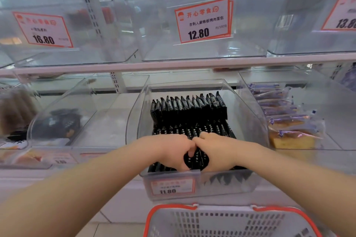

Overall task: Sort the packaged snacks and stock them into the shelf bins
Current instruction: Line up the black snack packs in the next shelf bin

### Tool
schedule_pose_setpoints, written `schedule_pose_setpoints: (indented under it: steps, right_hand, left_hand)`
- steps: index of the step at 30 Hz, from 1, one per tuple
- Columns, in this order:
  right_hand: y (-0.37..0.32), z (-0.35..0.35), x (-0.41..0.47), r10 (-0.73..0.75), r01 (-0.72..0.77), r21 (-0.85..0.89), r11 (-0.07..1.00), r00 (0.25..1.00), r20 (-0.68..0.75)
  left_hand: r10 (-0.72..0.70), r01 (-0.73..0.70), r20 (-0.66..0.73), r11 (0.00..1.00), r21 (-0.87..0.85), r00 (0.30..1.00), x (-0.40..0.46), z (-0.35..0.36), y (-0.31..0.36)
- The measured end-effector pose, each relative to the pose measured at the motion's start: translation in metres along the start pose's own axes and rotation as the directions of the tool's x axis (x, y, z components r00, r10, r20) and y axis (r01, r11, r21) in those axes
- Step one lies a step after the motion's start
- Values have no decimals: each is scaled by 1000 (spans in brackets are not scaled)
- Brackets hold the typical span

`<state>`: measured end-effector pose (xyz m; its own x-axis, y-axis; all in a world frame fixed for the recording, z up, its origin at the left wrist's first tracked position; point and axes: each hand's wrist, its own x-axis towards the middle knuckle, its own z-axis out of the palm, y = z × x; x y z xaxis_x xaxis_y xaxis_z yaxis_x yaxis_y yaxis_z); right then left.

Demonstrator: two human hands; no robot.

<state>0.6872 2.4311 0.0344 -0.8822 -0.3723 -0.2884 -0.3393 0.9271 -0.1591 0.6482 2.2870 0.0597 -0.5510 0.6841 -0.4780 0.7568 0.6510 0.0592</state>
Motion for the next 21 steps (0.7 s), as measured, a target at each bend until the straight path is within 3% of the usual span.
schedule_pose_setpoints:
  steps: [5,10,15,21]
  right_hand:
    - [3,3,-2,61,-73,-112,991,993,-105]
    - [17,-13,-14,65,-65,4,998,996,54]
    - [28,-20,-28,202,-145,-247,958,954,223]
    - [25,-15,-27,201,-135,-412,901,972,121]
  left_hand:
    - [-15,23,-130,998,62,991,1,14,0]
    - [-59,75,-239,996,56,969,10,20,0]
    - [-79,81,-192,997,-1,978,15,17,-2]
    - [-21,23,-98,1000,14,995,1,5,-8]
